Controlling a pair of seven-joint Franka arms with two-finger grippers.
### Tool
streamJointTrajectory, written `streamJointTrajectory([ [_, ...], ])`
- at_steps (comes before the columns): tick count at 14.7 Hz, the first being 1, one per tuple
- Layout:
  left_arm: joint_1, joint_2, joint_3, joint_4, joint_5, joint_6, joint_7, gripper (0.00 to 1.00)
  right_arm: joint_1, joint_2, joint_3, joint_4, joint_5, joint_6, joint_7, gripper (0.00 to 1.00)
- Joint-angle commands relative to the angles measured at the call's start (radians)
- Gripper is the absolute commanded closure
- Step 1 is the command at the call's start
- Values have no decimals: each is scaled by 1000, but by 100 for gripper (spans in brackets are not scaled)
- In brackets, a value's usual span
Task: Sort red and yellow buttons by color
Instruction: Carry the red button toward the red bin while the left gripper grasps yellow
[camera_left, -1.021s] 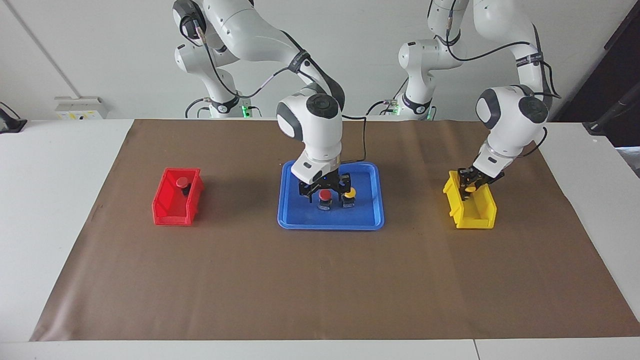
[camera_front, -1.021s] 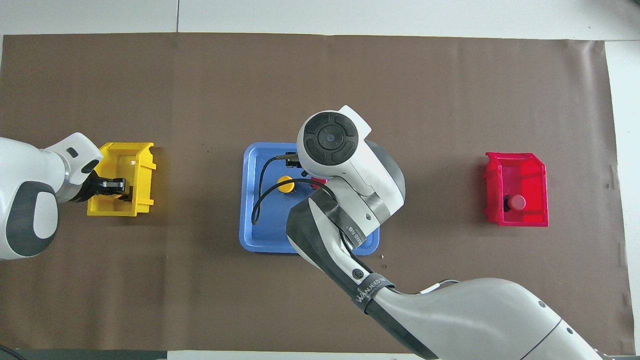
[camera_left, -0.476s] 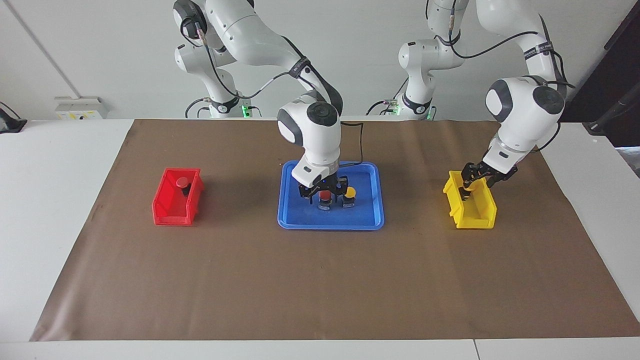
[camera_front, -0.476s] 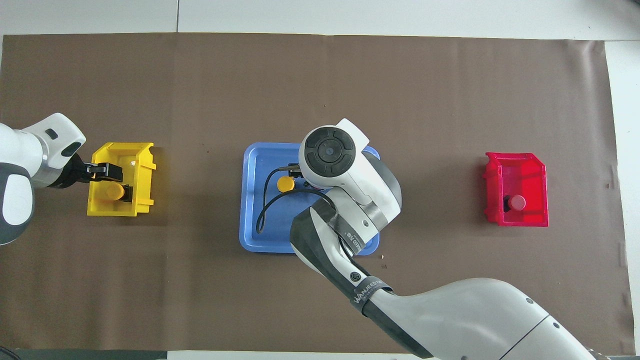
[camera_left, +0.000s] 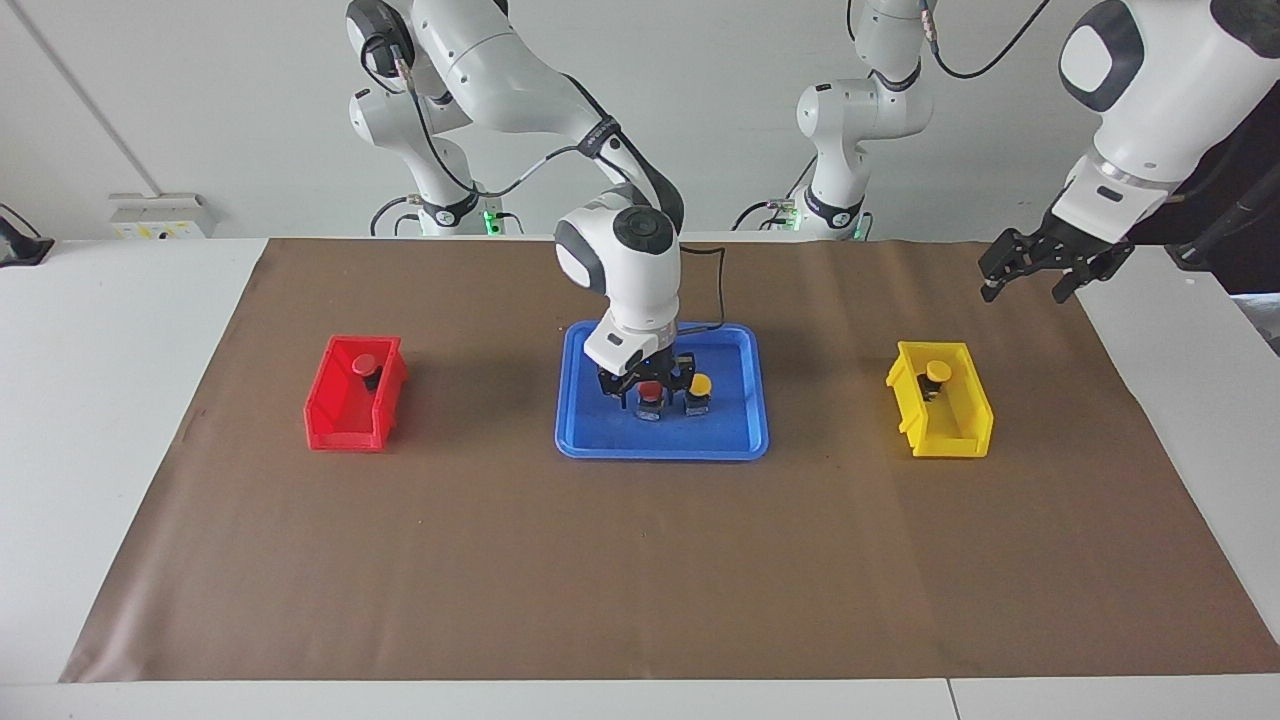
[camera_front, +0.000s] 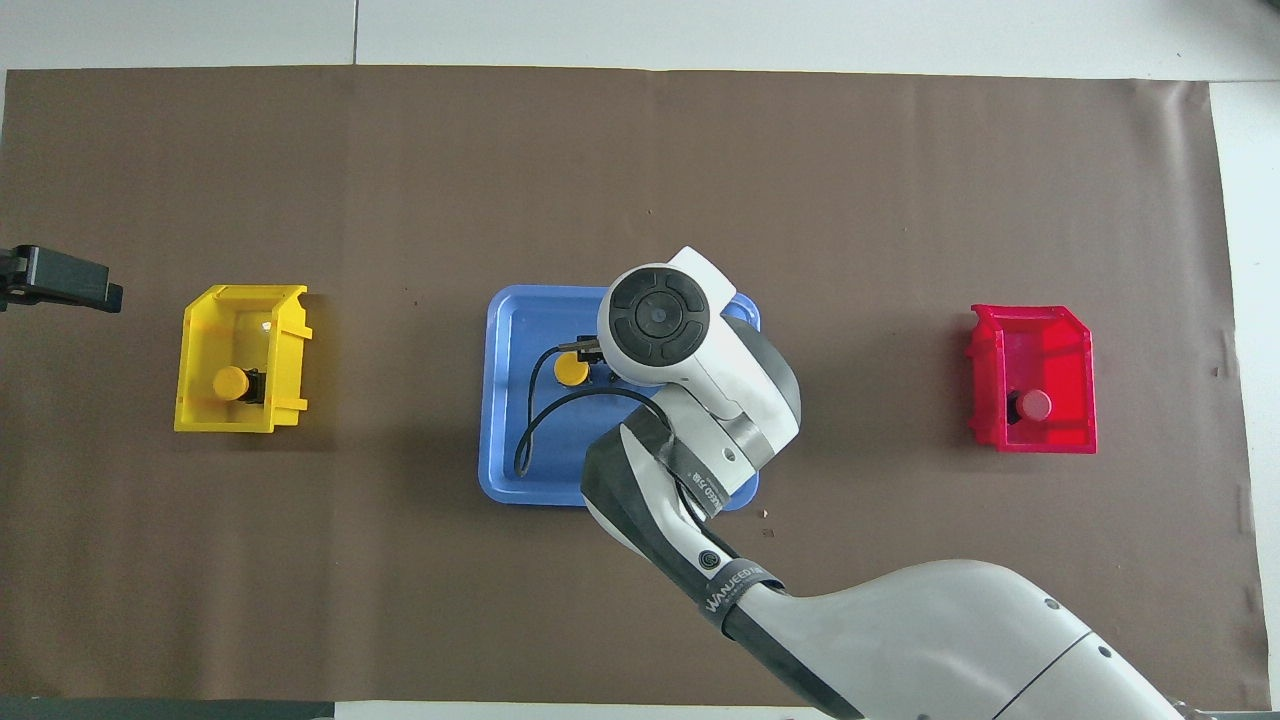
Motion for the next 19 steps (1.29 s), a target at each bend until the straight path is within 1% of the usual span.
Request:
streamJointTrajectory([
  [1,-11,7,-12,6,19,-8,1,0,4,-31,3,-47,-17,31,-4,28],
  [2,-10,-37,-13,-91,18,82,-2,0,10,-33,3,-49,-17,29,-6,29],
  [3,-16,-78,-13,-219,19,201,-3,0,8,-33,2,-47,-17,28,-16,43],
  [4,-39,-94,-13,-305,19,291,-8,0,1,-31,2,-41,-17,18,-31,64],
  [5,-71,-83,-13,-341,18,334,-23,0,-5,-30,2,-26,-16,8,-38,81],
  [6,-86,-56,-13,-355,18,356,-47,0,-8,-30,2,-1,-14,-18,-39,89],
  [8,-154,-7,-13,-358,18,408,-119,0,-40,-31,2,92,-8,-142,-59,90],
  [9,-197,30,-13,-355,19,438,-194,0,-63,-48,2,136,1,-217,-105,90],
  [10,-256,55,-13,-353,19,475,-281,0,-112,-97,2,143,6,-286,-205,90],
  [11,-328,87,-12,-350,19,520,-387,0,-158,-147,2,123,19,-326,-299,90],
  [12,-376,114,-12,-344,22,546,-464,0,-222,-216,2,61,27,-360,-399,90],
  [14,-467,180,-10,-314,24,580,-567,1,-368,-336,2,-68,56,-368,-612,89],
  [15,-497,209,-12,-297,24,589,-607,2,-443,-368,0,-107,73,-371,-707,89],
  [16,-528,233,-12,-293,24,612,-643,2,-516,-378,0,-127,76,-373,-790,89],
  [17,-547,243,-13,-303,24,656,-673,2,-557,-384,0,-147,76,-365,-849,89],
  [19,-585,250,-13,-321,22,678,-712,5,-629,-410,-1,-208,76,-329,-933,89],
])
